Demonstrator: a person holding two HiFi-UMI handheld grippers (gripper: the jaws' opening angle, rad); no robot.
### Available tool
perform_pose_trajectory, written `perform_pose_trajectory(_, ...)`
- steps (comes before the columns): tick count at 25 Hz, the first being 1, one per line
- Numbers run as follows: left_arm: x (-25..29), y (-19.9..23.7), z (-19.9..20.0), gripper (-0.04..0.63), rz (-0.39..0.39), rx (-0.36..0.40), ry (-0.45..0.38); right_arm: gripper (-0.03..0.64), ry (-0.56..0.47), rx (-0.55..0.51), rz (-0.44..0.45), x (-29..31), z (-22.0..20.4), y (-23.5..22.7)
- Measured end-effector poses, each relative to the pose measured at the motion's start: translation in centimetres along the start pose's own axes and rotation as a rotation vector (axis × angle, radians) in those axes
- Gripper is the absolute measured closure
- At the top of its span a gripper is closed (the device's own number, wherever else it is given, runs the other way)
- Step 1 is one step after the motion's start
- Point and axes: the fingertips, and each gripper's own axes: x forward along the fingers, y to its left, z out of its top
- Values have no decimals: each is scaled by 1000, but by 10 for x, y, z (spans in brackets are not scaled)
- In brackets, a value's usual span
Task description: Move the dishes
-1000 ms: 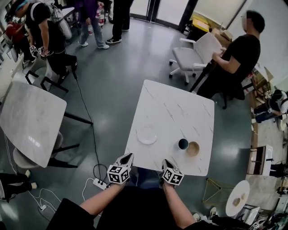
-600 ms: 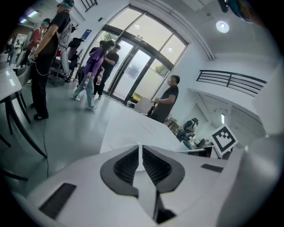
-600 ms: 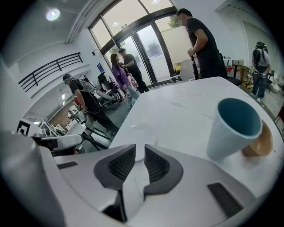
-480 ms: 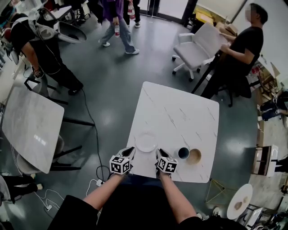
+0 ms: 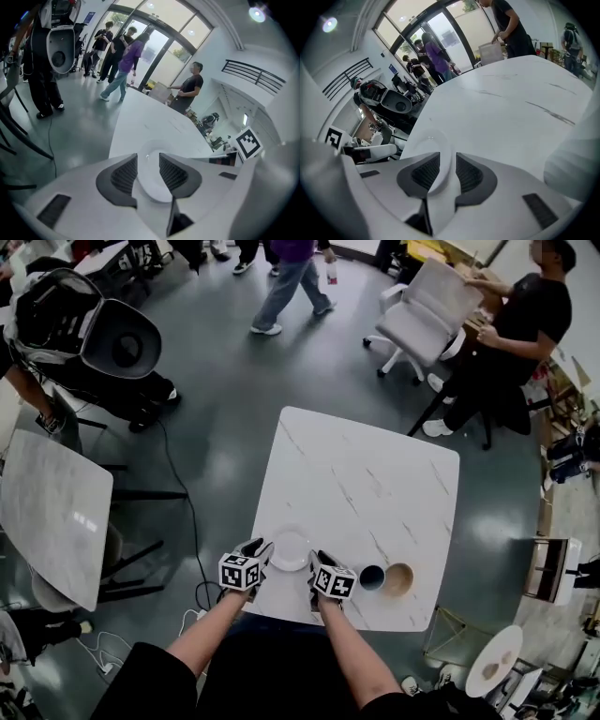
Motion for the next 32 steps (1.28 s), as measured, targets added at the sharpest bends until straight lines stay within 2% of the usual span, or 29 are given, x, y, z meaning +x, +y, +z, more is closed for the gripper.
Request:
perform_pose_trajectory(5,16,8,-12,451,17,-62,93,489,38,14,16,13,3,0)
perform_pose_trajectory(8,20,8,-14,449,25,-139,99,485,48,21,35,17,4,0)
perform_pose_trajectory(10,23,8,-14,449,31,-162,99,486,49,22,43,17,5,0)
perform_pose_trajectory(17,24,12,-15,451,45,-139,116,505,78,60,103,20,-2,9)
perform_pose_trajectory(20,24,11,-17,456,31,-148,130,551,75,80,104,20,-3,4)
perform_pose_trajectory(23,19,12,-20,474,40,-152,138,552,74,60,97,18,-1,7)
perform_pose_trajectory(27,8,11,-22,489,59,-109,134,555,67,24,89,12,0,16)
perform_pose_trajectory(32,-11,5,-26,505,50,-101,128,554,61,17,87,-3,-9,26)
